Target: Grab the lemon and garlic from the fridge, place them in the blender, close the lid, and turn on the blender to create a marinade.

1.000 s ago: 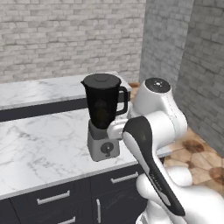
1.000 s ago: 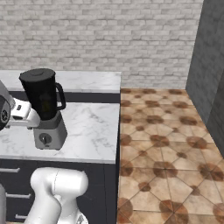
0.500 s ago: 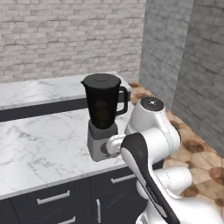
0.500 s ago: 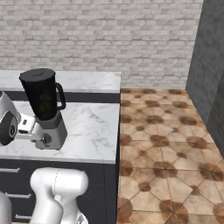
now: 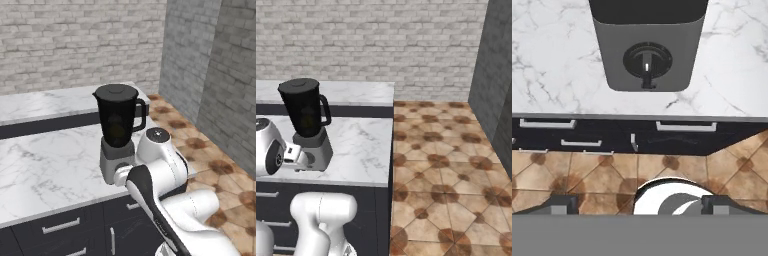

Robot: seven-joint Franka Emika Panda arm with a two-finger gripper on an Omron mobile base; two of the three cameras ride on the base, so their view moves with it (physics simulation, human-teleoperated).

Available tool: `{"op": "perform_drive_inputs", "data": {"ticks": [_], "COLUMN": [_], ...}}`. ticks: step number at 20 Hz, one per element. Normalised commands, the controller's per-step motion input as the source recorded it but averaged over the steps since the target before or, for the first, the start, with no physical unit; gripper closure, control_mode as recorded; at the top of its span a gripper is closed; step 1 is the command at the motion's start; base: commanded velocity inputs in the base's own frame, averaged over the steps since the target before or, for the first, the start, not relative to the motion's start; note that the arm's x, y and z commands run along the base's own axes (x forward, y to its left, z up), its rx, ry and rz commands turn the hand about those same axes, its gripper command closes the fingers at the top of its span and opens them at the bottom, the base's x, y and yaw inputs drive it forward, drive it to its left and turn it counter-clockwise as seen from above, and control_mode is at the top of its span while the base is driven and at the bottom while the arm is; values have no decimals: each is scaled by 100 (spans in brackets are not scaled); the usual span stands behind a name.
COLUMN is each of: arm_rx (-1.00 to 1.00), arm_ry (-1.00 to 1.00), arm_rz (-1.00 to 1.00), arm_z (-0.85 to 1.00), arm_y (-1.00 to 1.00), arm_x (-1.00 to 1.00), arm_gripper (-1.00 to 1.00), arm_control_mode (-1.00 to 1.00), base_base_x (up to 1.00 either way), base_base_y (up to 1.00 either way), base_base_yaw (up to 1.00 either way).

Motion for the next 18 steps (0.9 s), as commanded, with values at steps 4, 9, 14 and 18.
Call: {"op": "perform_drive_inputs", "data": {"ticks": [4,9,14,18], "arm_rx": [0,0,0,9], "arm_ry": [-1,1,-1,-5], "arm_rz": [0,0,0,17], "arm_z": [-50,-50,-45,-38], "arm_y": [13,1,0,-5], "arm_x": [52,53,45,43], "arm_gripper": [100,100,100,100], "arm_control_mode": [-100,-100,-100,-100], "base_base_x": [0,0,0,0], "base_base_y": [0,0,0,0], "base_base_yaw": [0,0,0,0]}}
